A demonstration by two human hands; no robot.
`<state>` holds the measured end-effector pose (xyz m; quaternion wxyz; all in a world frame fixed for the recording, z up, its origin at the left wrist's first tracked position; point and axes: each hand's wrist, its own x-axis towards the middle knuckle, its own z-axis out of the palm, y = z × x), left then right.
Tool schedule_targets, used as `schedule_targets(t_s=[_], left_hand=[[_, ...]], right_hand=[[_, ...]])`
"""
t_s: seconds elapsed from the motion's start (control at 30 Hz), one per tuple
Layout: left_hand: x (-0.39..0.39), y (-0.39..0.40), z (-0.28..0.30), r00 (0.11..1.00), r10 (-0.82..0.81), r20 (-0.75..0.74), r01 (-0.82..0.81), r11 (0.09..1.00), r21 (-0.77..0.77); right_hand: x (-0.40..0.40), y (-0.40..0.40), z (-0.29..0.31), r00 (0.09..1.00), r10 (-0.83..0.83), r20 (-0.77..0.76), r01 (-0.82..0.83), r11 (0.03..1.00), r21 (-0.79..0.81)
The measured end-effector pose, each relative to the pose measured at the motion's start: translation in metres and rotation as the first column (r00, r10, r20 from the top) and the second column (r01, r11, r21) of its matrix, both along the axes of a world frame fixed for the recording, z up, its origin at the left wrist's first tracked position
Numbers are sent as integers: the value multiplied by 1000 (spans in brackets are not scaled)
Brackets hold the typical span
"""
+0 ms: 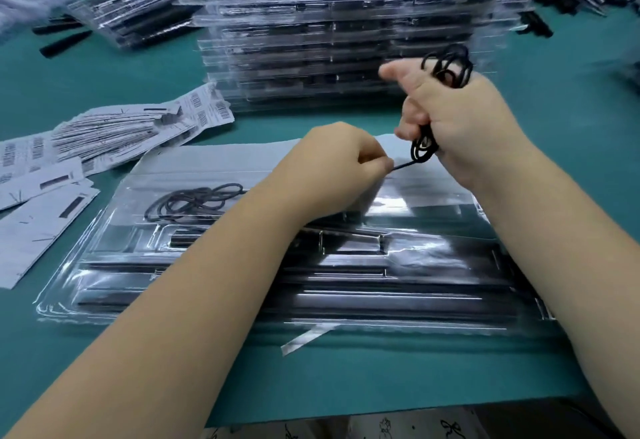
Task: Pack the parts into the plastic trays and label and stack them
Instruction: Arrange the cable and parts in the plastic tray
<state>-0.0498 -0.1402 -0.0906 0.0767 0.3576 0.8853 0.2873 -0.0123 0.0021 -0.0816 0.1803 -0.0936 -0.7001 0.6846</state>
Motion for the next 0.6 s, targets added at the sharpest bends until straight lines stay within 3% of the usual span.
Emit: schedule_targets(t_s=[0.1,0.23,0.27,0.33,0.37,0.4,0.47,0.6], left_hand=[[-4,-3,1,999,-50,8,50,999,3],[-11,-15,6,996,-72,-50,72,997,-2],[-14,-18,7,996,-73,-53,73,997,1],[-18,-23,9,998,-70,-11,70,998,9],[-20,-25,9,998,-62,16,62,998,8],[-22,-27,9,997,-55,44,55,998,11],[-25,-29,10,993,-60,103,55,997,44],[-24,-30,11,987,-103,121,88,989,120]], right_hand=[[-3,0,-3,994,-30,102,0,958,286],[-8,7,2,967,39,250,-160,858,487],[-9,6,4,943,71,325,-262,762,593],[-12,1,6,895,82,438,-422,473,773],[-13,-1,7,889,74,451,-444,379,812],[-14,-2,10,889,65,454,-445,356,822],[-16,2,14,894,72,442,-430,417,801],[-17,10,5,926,75,370,-316,690,652]])
